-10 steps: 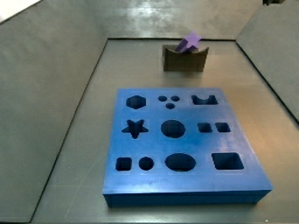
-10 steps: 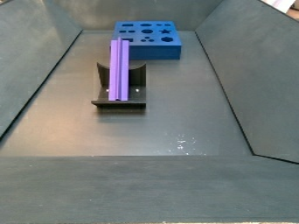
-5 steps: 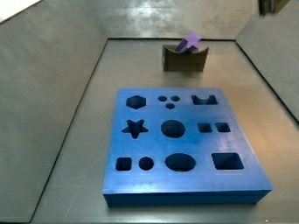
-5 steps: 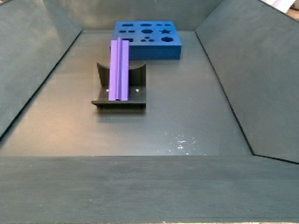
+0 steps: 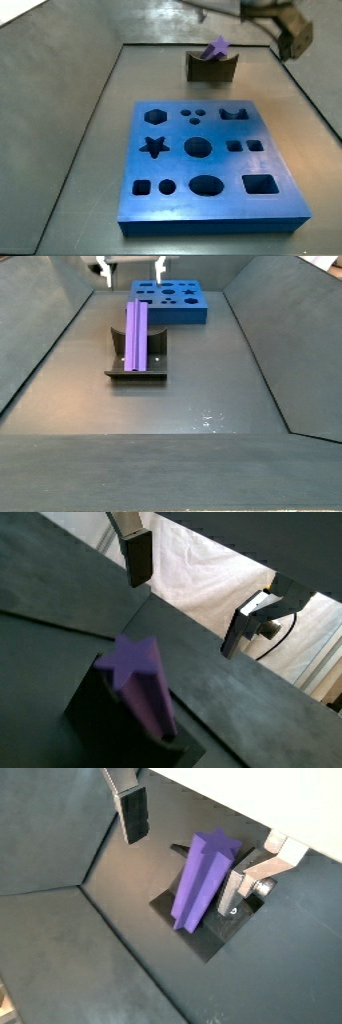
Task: Pick up the star object. Move up. Place the star object on the fixture. Regrasp the star object. Move to above the board. Insert the star object.
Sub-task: Regrasp the star object, then move to above the board.
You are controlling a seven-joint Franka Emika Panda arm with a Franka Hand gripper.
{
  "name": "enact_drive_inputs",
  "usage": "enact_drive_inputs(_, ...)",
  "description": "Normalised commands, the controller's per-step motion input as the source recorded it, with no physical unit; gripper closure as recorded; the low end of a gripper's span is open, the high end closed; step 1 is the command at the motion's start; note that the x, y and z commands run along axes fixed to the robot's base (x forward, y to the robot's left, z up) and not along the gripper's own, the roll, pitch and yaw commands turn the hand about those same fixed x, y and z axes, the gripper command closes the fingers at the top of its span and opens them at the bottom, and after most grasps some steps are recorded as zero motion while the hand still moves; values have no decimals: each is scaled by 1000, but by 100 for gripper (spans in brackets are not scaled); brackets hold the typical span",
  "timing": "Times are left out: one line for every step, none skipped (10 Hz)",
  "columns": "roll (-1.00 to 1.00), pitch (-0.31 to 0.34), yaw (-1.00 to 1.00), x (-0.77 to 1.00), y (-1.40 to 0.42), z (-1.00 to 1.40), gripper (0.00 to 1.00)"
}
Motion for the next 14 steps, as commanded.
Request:
enact_drive_inputs(54,-94,-43,65,31,-1000,0)
enact_drive_inputs(51,-74,-50,66,26,-949,0)
enact_drive_inputs(51,-56,-56,58,18,-778,0)
enact_drive_inputs(54,-32,-53,52,11,-555,0)
enact_drive_inputs(55,-26,-46,55,6,-446,0)
enact_drive_inputs(56,0,-29,60,2,-189,0)
enact_drive_inputs(0,0,0,0,0,0,100)
enact_drive_inputs(383,195,152,99,-181,1000,100)
enact_drive_inputs(372,190,152,100,-183,1000,100)
enact_drive_inputs(300,167,160,105,-178,1000,100)
enact_drive_inputs(219,131,169,109,-172,1000,100)
enact_drive_inputs(174,106,174,109,-171,1000,100)
enact_drive_inputs(92,52,172,106,-166,1000,100)
enact_drive_inputs(68,33,165,106,-161,1000,100)
